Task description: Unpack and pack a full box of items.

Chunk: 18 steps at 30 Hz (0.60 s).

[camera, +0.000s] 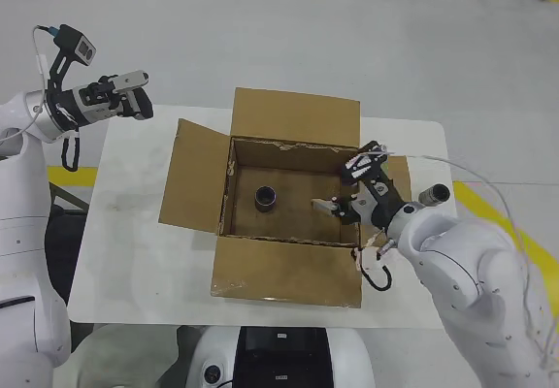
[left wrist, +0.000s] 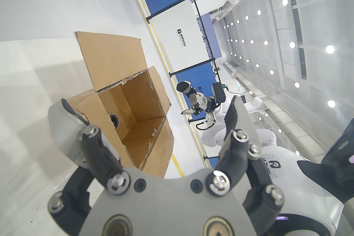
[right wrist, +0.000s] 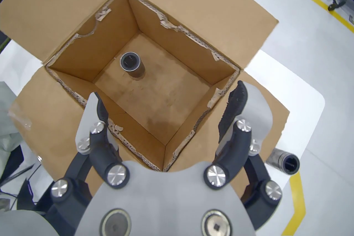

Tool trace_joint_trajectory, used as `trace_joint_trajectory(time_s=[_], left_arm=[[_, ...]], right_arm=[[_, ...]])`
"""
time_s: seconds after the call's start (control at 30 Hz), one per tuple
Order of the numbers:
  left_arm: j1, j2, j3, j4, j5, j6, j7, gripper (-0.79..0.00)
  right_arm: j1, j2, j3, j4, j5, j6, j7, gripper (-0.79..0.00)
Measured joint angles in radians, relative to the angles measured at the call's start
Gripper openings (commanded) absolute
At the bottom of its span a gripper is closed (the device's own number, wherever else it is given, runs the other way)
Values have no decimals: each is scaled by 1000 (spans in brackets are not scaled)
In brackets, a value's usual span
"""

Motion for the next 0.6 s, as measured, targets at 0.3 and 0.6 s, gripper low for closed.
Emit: trace_joint_trajectory(time_s=[0.3,0.6], left_arm=[[0,0,0,0,0,0,0,0],[0,0,0,0,0,0,0,0]], right_arm=[[224,-35,-229,165,-10,-98,73,0],[423,-89,-377,384,148,-130,104,0]])
